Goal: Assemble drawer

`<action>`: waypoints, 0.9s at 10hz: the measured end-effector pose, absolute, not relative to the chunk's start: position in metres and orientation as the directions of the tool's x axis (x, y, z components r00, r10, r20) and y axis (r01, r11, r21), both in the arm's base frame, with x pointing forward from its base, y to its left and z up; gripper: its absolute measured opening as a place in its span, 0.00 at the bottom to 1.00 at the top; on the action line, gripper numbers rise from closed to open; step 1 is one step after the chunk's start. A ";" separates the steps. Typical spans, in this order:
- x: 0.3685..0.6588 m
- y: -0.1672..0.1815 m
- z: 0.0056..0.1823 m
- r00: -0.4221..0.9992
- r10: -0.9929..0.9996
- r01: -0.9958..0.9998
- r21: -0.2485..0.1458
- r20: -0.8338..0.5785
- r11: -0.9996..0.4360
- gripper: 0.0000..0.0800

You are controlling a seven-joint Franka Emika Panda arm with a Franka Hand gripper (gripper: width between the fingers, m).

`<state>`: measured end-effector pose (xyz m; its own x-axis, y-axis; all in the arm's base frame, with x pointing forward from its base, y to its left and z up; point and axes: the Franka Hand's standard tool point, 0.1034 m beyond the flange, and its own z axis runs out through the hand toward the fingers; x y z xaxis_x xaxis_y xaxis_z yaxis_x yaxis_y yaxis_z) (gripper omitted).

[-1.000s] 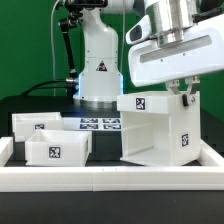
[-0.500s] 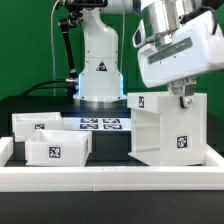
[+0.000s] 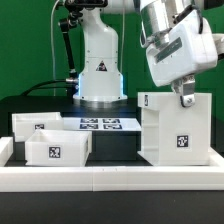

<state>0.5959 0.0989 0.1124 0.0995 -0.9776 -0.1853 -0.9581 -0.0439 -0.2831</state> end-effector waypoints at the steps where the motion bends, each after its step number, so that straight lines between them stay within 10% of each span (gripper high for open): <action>1: 0.599 0.098 0.112 0.093 -0.977 -0.958 -0.285 -0.190 -0.036 0.06; 9: 0.636 0.099 0.109 0.075 -0.972 -0.961 -0.276 -0.223 -0.010 0.06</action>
Offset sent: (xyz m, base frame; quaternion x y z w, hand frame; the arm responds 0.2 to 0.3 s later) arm 0.0299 -0.0015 -0.0123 0.0072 0.0013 0.0165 0.9998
